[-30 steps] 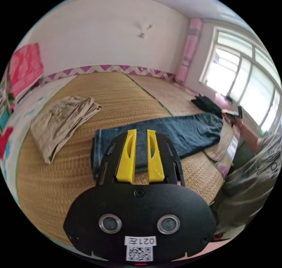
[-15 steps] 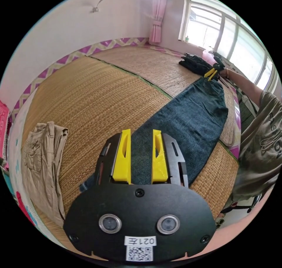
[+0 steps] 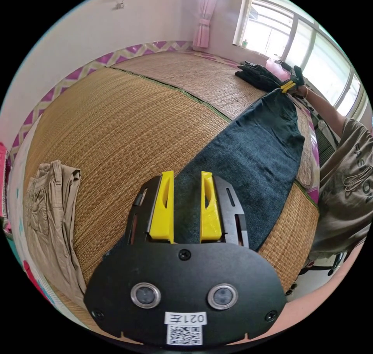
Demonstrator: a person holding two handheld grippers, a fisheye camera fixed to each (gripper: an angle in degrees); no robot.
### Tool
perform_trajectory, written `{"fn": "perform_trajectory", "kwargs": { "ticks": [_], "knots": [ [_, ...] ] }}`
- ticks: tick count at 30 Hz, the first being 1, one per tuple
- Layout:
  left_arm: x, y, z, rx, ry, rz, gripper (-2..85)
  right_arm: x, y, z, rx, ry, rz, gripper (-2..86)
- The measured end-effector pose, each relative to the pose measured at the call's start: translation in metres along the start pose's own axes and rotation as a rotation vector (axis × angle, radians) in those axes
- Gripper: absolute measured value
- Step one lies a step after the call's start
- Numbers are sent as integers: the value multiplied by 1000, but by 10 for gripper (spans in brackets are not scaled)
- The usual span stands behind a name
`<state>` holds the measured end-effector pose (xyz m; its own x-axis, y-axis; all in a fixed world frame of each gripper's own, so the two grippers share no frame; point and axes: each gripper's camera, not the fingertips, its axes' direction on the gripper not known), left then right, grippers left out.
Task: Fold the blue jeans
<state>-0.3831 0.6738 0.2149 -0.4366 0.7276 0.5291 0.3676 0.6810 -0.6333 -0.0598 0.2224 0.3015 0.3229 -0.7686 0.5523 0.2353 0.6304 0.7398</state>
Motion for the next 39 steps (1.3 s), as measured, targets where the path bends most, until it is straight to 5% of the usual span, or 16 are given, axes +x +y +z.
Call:
{"fn": "perform_trajectory", "kwargs": {
  "ticks": [8, 13, 18, 26, 30, 34, 36, 39],
  "knots": [
    [25, 11, -54, 154, -33, 53, -6, -12, 10, -66, 64, 34, -18, 0],
    [76, 80, -169, 392, 12, 103, -9, -58, 40, -130, 152, 62, -63, -1],
    [164, 179, -245, 434, 37, 150, -9, -154, 116, -182, 201, 44, -140, -3],
    [228, 339, -162, 267, 208, -198, -9, -241, 255, -77, -23, 31, 122, -4],
    [209, 393, -164, 472, 339, -369, -9, -238, 281, -116, 79, -17, 195, 5],
    [198, 403, -240, 693, 157, -398, -10, -238, 296, -218, 393, -79, 124, 46],
    [184, 381, -251, 605, 24, -444, -10, -228, 285, -236, 462, 30, 143, 80],
    [143, 333, -227, 386, -73, -527, -10, -197, 230, -213, 317, 172, 177, 82]
  ]
}}
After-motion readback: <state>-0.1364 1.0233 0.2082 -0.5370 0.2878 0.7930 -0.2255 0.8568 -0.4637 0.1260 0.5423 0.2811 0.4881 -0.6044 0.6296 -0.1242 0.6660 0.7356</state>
